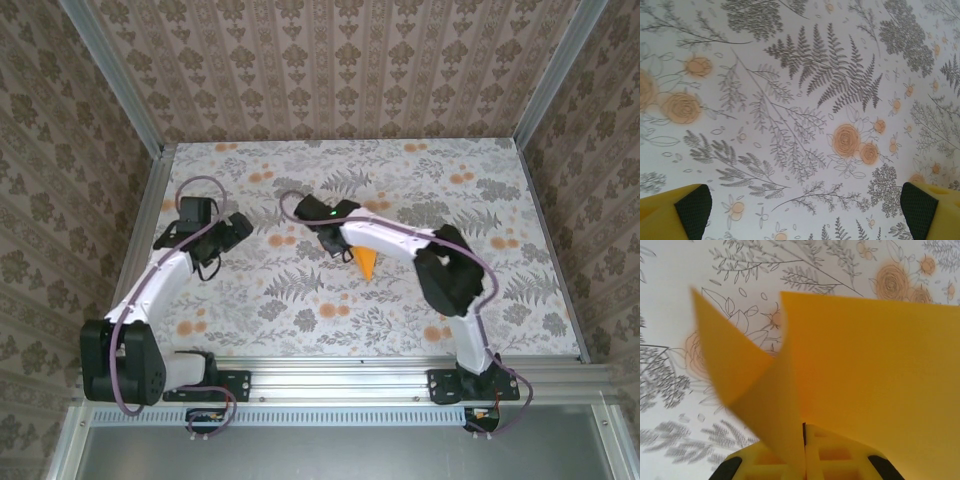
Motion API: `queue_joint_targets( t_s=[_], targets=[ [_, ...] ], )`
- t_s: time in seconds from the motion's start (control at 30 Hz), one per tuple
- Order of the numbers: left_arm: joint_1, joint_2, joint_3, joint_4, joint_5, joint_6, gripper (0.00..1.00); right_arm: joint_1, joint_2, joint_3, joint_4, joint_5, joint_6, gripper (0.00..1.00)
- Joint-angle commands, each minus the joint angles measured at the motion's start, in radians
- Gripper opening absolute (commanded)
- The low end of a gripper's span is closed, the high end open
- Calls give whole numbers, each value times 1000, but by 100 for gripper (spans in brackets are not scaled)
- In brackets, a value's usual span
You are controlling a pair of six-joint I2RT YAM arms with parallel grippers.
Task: Fold a paper plane with a square sheet of paper (pick it up from the middle)
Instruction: Turn over the paper at the center of the table.
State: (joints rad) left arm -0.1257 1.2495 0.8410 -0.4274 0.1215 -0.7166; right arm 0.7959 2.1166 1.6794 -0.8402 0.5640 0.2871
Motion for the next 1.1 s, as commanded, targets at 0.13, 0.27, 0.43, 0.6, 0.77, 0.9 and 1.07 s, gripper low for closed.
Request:
queue_joint_targets(
  t_s=[0.13, 0.27, 0.43, 0.6, 0.77, 0.9, 1.07],
  targets=[
    [107, 15, 38, -57, 124, 56, 100, 73, 197, 183, -210, 206, 18, 10],
    [125, 30, 51, -52, 144, 65, 100, 99, 208, 209, -227, 183, 29, 11],
    [126, 56, 40, -24, 181, 57, 100, 101, 178, 214, -260, 212, 46, 12],
    [126, 67, 30, -11, 202, 49, 100, 97, 134, 212, -294, 301, 47, 13],
    [126, 58, 21, -6, 201, 41, 100, 97, 146, 212, -287, 330, 30, 16],
    [126, 50, 16, -9, 199, 37, 100, 111, 216, 225, -291, 315, 37, 17],
    [126, 45, 17, -17, 191, 39, 100, 135, 280, 267, -320, 254, 65, 17]
  ],
)
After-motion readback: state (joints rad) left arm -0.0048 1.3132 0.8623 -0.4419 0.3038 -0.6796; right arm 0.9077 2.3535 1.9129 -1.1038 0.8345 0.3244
